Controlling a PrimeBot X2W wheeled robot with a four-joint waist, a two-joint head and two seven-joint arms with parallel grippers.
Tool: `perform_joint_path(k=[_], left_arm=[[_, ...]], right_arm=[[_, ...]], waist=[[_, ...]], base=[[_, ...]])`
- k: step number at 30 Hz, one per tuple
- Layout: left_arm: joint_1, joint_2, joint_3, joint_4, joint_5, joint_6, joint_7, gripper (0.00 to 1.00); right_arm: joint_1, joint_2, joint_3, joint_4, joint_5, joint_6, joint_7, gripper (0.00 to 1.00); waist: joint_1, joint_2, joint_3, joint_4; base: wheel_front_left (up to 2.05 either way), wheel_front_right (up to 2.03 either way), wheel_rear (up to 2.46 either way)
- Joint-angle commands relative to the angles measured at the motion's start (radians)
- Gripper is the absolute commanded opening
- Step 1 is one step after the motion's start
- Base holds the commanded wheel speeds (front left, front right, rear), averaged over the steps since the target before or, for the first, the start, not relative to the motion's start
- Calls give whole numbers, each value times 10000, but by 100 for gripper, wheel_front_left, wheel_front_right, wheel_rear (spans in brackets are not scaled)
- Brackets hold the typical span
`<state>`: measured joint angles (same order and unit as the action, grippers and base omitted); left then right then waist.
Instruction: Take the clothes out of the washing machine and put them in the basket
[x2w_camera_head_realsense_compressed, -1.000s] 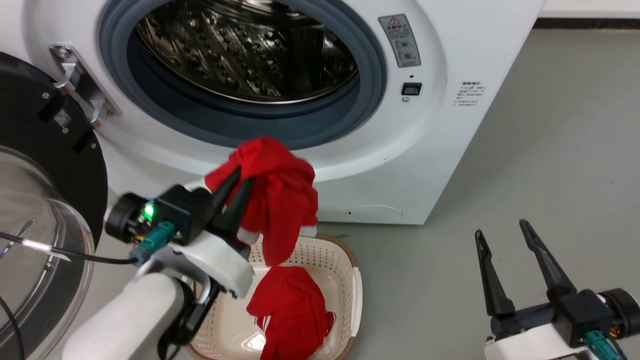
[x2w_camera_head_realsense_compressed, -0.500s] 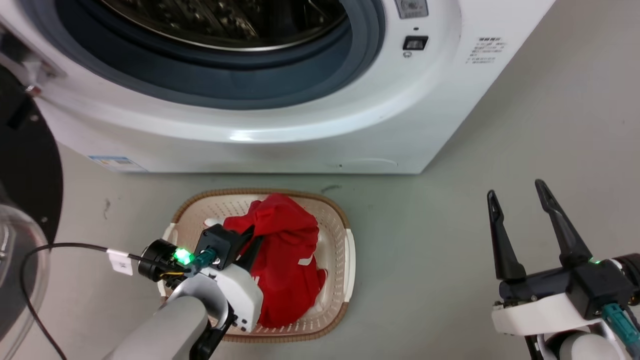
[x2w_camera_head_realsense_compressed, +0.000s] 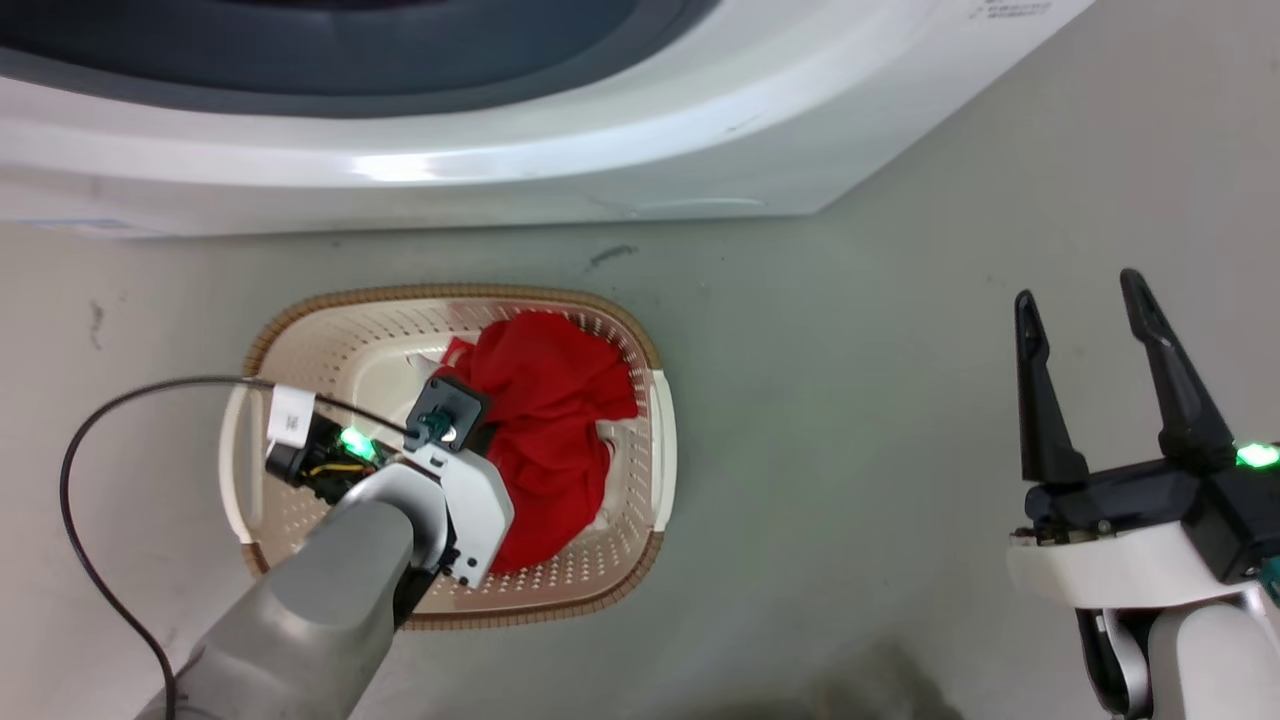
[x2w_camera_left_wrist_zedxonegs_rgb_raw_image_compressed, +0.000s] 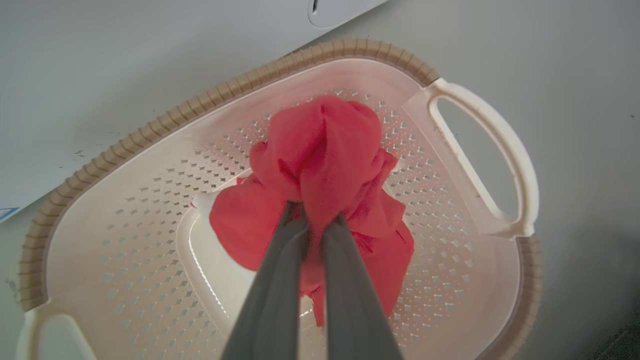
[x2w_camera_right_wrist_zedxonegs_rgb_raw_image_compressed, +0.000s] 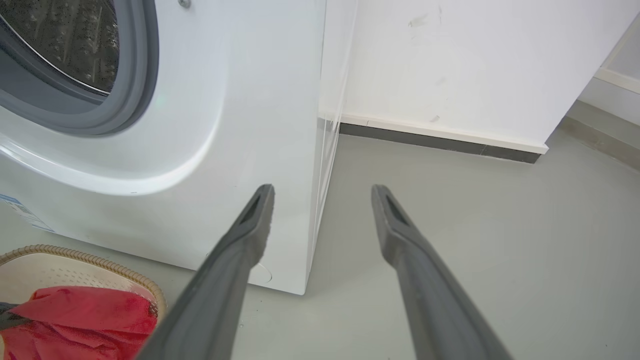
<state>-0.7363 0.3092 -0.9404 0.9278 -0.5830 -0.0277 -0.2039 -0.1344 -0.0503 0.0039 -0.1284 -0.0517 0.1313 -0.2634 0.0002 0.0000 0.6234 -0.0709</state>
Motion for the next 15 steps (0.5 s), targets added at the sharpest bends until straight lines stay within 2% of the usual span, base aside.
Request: perform_joint_path(k=[1, 8, 13, 14, 15], left_arm=[[-369, -127, -159, 513, 188, -90, 81, 0], [-1241, -730, -399, 2618, 240, -374, 666, 0], [-1290, -965, -394, 3277, 39, -499, 1256, 0], [-1263, -987, -350, 3334, -12, -496, 1348, 9], [-1235, -1000, -357, 3377, -16, -512, 1367, 100]], right_arm=[[-239, 2, -21, -68, 76, -11, -20, 100], [-574, 4, -35, -123, 287, -11, -21, 100], [-667, 2, -23, -91, 370, -11, -21, 100], [-668, 2, -8, -63, 391, -11, -21, 100], [-656, 2, -6, -38, 396, -11, -20, 100]], waist=[[-2, 0, 523, -251], [-2, 0, 1096, -541], [-2, 0, 1190, -652], [-2, 0, 1166, -670], [-2, 0, 1126, -677]], base=[[0, 0, 0], [0, 0, 0], [0, 0, 0], [0, 0, 0], [0, 0, 0]])
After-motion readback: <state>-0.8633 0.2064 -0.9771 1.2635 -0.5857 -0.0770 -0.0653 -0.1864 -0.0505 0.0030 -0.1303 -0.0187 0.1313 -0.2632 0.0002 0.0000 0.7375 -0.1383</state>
